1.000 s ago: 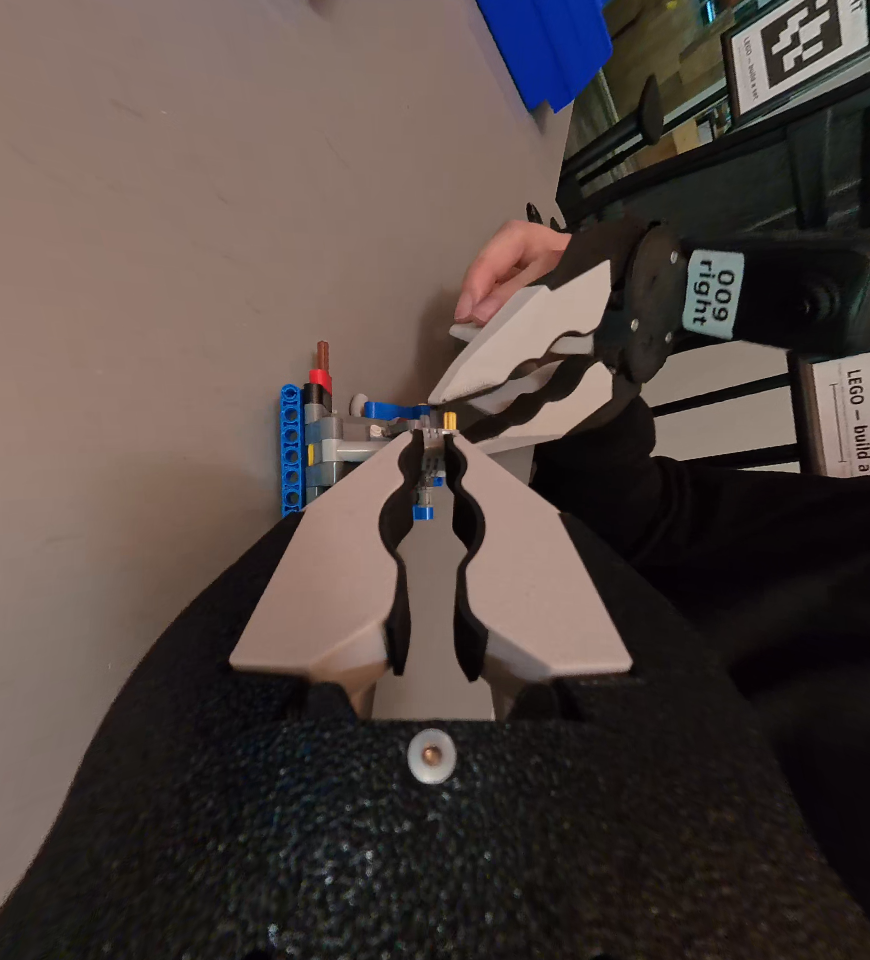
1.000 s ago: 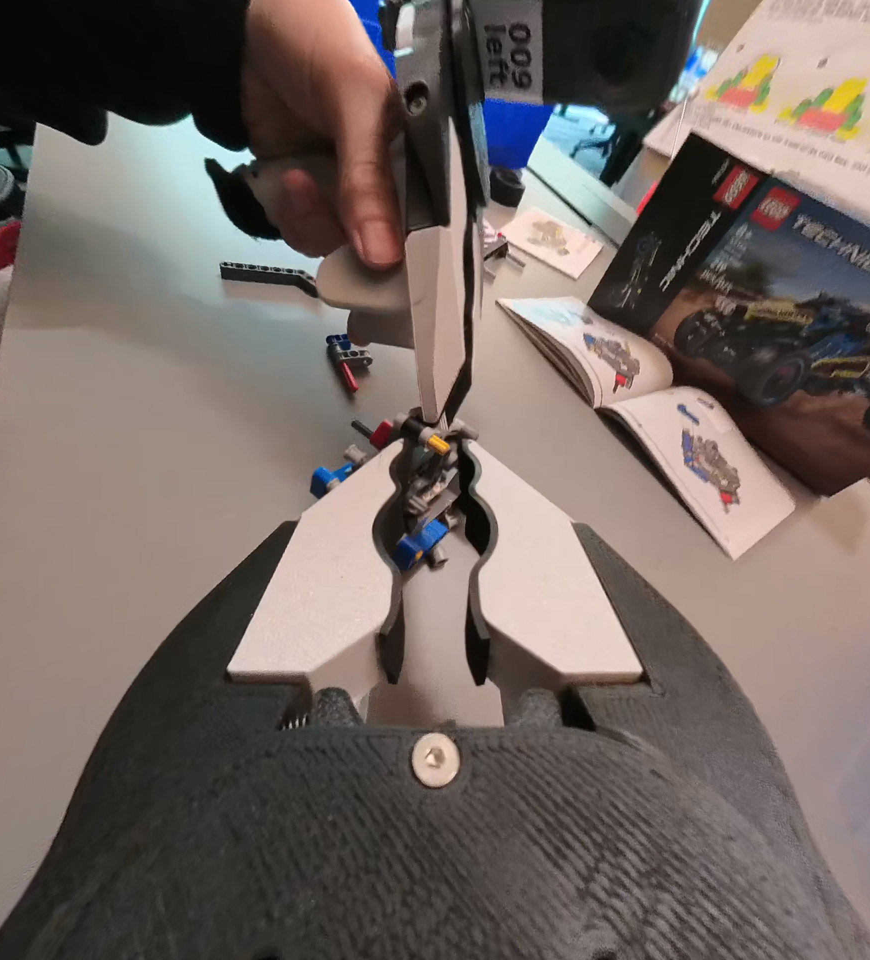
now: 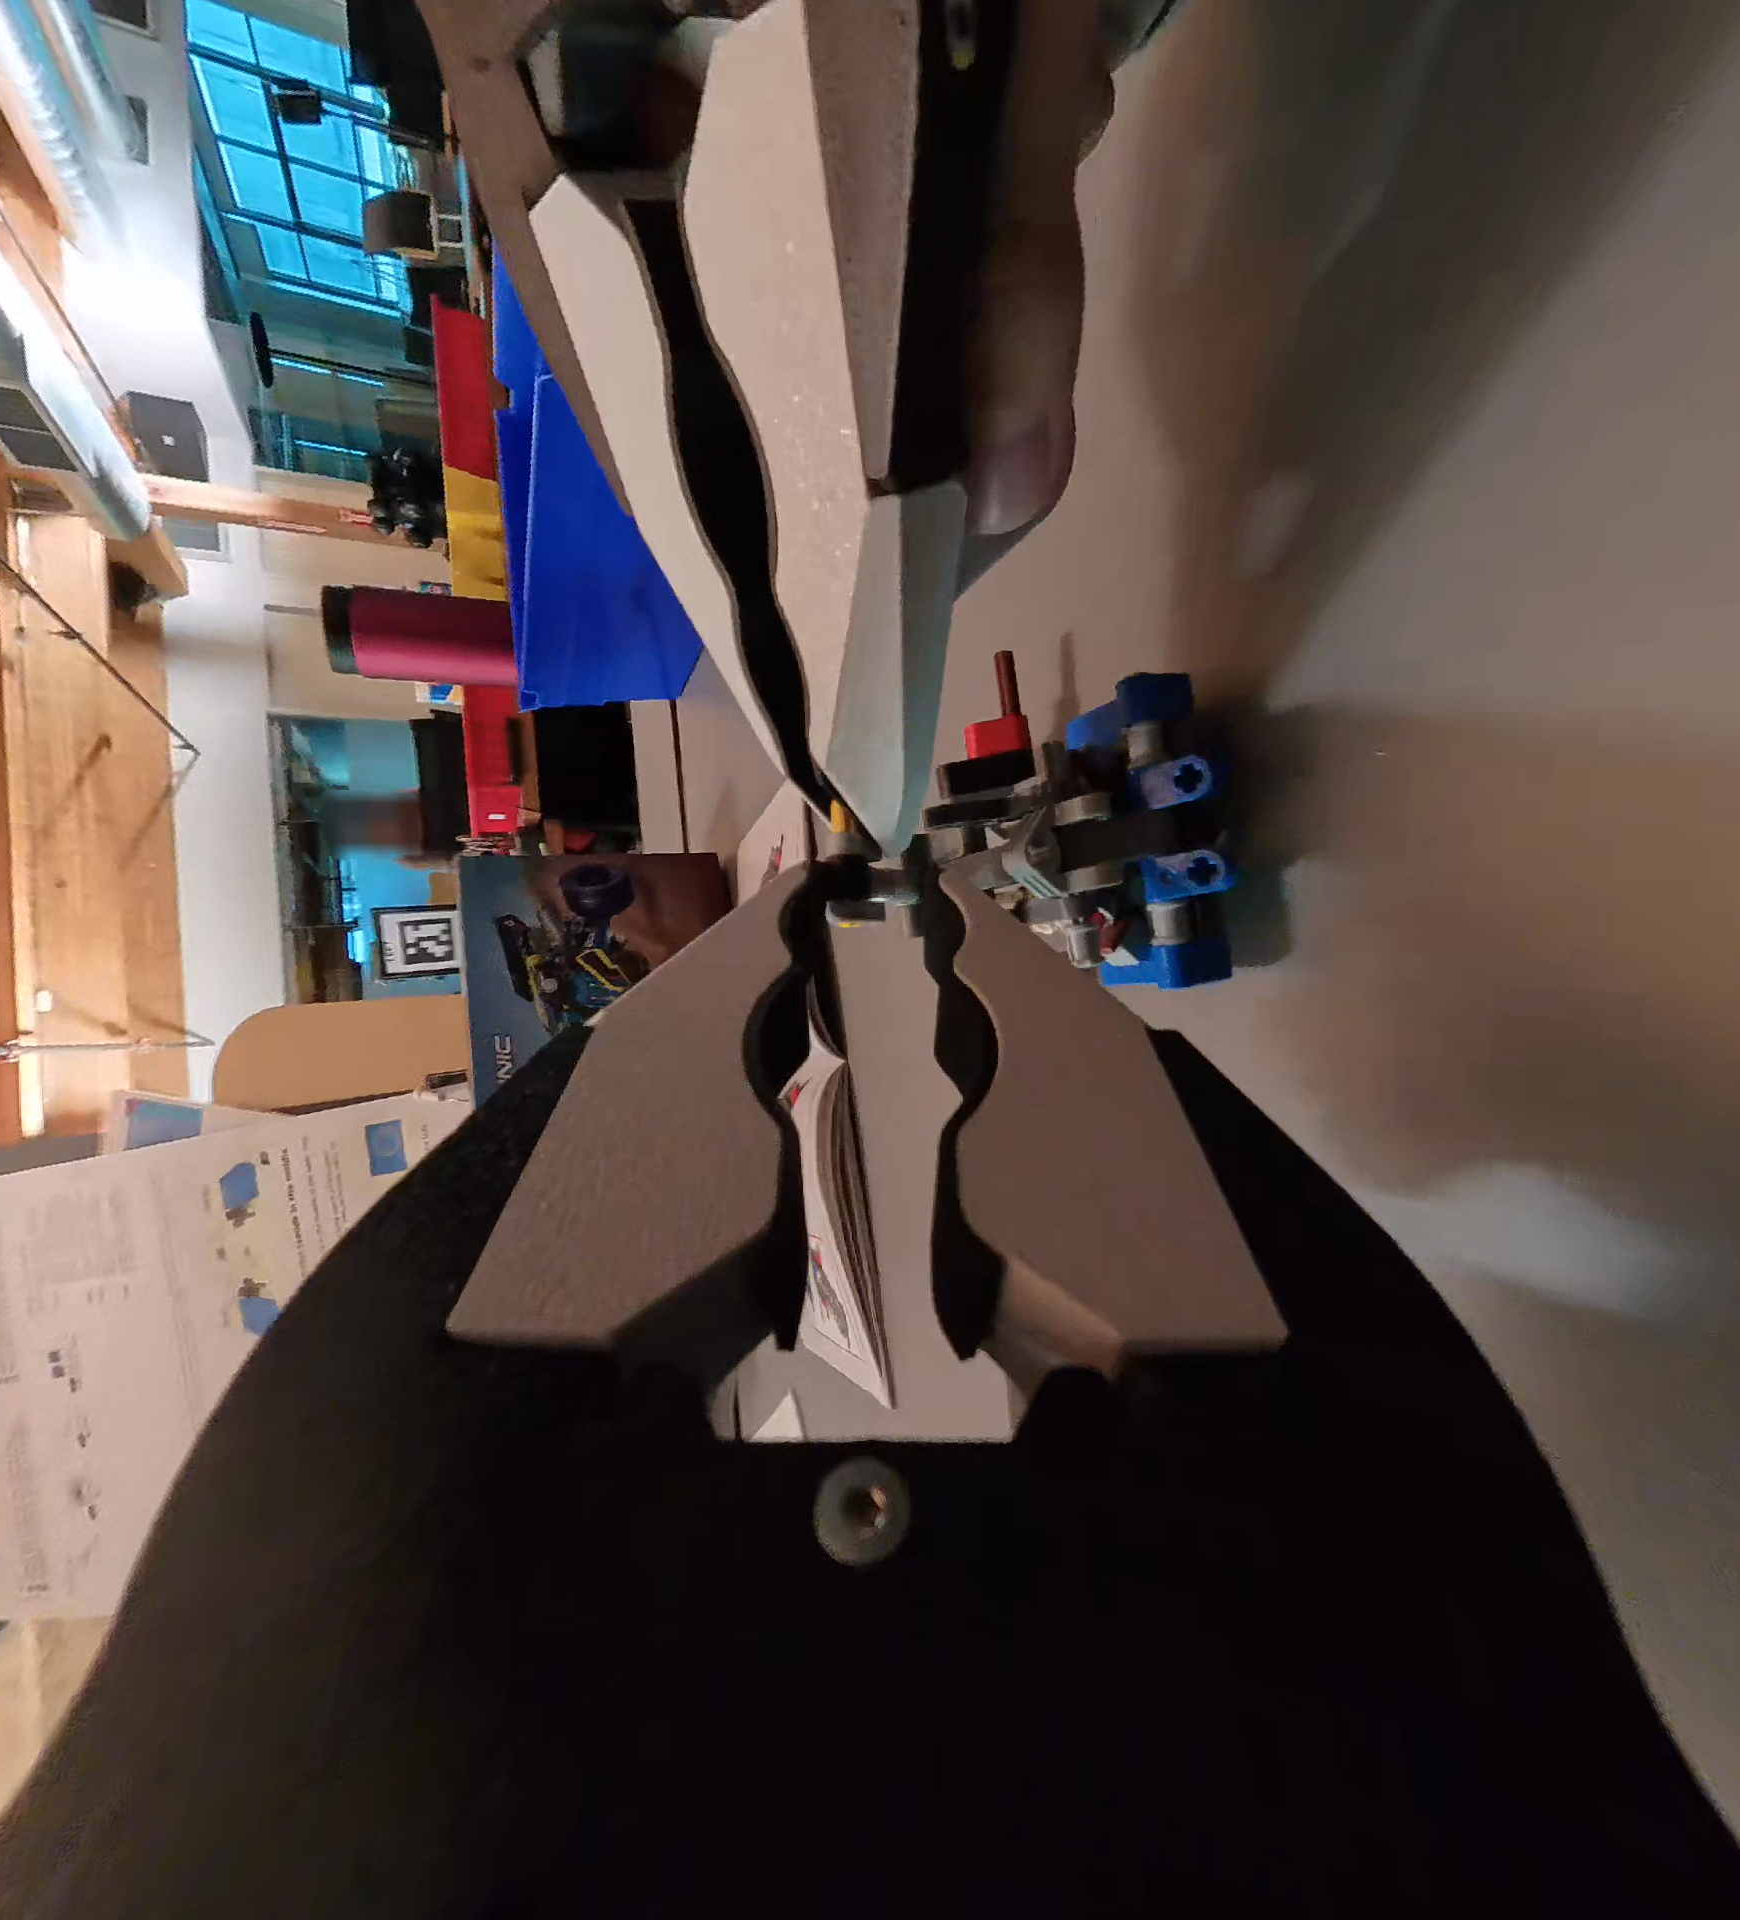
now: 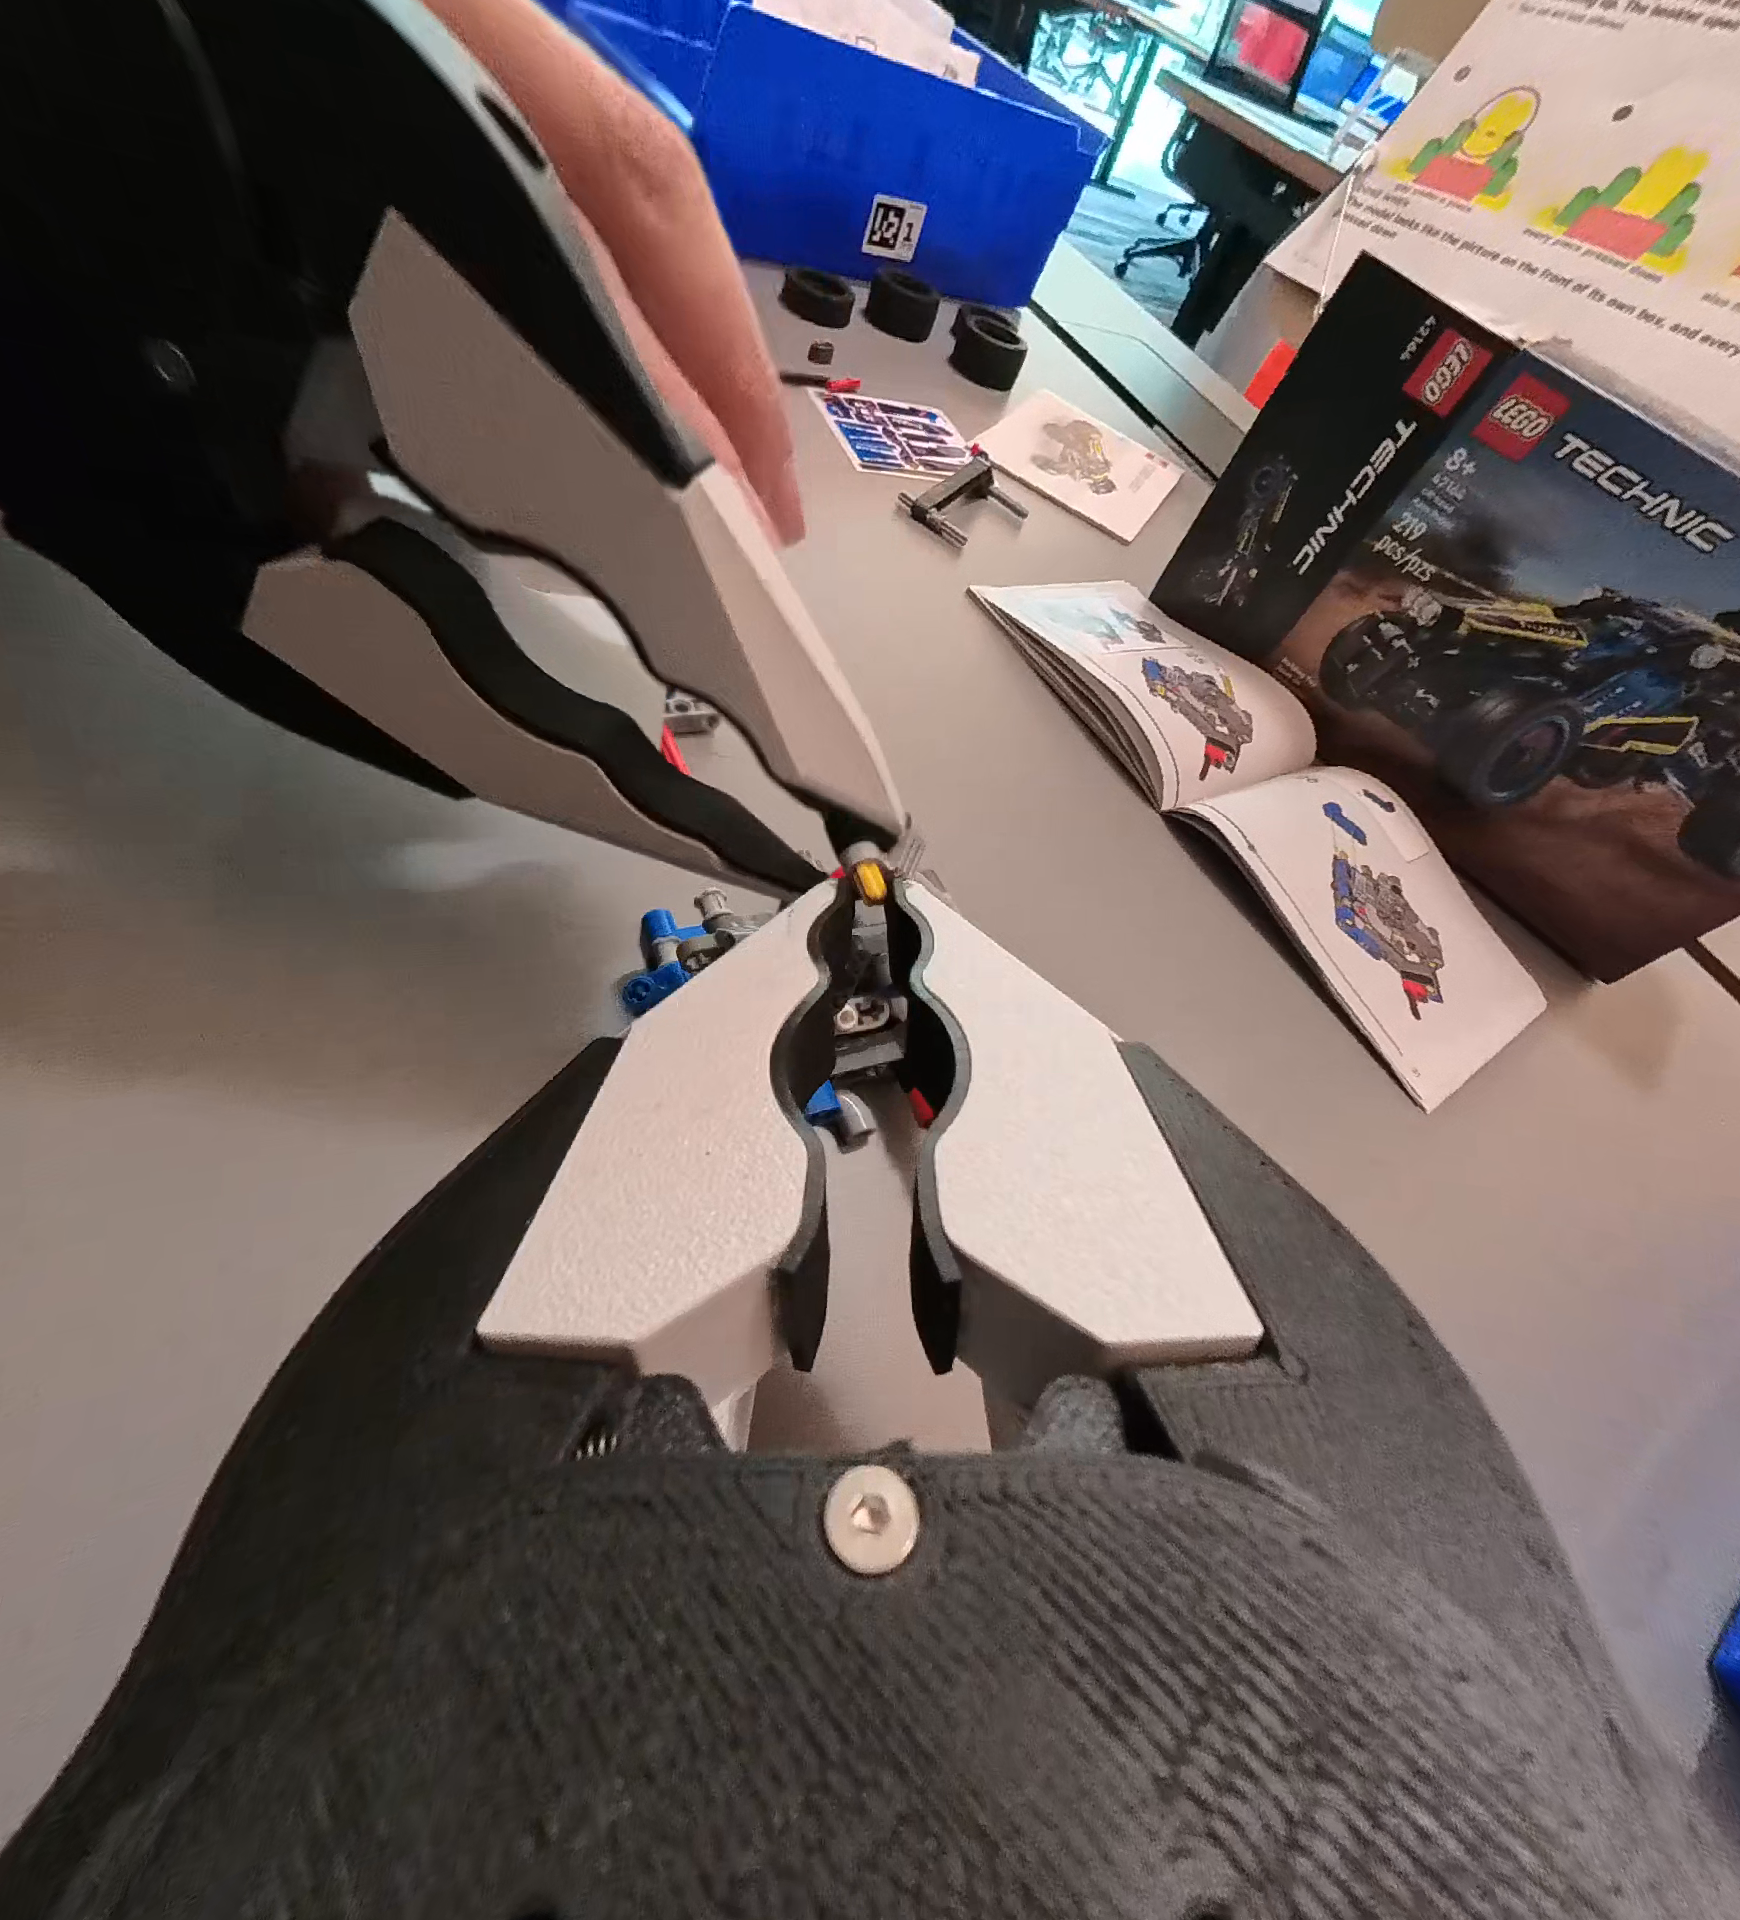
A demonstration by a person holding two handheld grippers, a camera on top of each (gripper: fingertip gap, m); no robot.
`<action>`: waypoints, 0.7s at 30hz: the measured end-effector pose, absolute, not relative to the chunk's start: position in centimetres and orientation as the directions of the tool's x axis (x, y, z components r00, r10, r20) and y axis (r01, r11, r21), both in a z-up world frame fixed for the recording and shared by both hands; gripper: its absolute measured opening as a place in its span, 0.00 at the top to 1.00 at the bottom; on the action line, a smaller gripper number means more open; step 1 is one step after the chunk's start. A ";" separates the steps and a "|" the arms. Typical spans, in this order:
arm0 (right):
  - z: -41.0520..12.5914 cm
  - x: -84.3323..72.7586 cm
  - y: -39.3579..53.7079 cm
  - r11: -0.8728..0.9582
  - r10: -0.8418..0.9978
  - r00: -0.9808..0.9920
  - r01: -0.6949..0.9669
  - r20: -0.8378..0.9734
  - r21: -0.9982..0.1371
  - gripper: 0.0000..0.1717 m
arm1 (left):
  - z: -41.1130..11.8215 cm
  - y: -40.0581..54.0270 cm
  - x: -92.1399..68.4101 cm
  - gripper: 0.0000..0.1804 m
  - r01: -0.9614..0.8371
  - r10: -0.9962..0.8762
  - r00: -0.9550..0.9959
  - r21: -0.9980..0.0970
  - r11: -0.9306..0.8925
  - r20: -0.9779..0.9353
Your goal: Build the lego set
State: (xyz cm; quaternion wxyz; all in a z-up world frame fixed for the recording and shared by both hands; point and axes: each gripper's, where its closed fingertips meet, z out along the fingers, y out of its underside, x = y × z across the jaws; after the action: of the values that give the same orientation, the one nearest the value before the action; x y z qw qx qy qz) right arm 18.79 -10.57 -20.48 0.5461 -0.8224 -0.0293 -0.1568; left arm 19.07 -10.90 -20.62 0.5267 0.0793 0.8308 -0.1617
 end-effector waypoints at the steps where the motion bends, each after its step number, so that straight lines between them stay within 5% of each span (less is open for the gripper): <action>1: -20.6 18.8 -10.6 -0.407 -0.122 0.951 0.214 0.285 -0.888 0.98 | -20.5 -10.9 19.2 0.95 0.302 -0.032 -0.410 -0.169 0.938 -0.912; 5: -20.7 18.8 -10.4 -0.403 -0.120 0.954 0.206 0.275 -0.892 1.00 | -20.6 -10.5 19.7 0.98 0.277 -0.053 -0.379 -0.168 0.946 -0.924; 11: -20.9 19.7 -11.4 -0.435 -0.175 0.947 0.172 0.270 -0.884 0.93 | -20.4 -10.0 20.0 0.97 0.220 -0.187 -0.456 -0.314 0.924 -0.870; 21: -22.7 19.6 -10.3 -0.493 -0.148 0.953 0.161 0.265 -0.855 0.96 | -20.5 -10.2 20.1 0.98 0.253 -0.108 -0.444 -0.240 0.937 -0.890</action>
State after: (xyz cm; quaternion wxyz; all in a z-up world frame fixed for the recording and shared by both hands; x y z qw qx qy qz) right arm 19.61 -10.26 -22.67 0.5034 -0.8504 -0.0040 -0.1532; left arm 20.14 -10.19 -20.46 0.5257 0.0437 0.8320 -0.1719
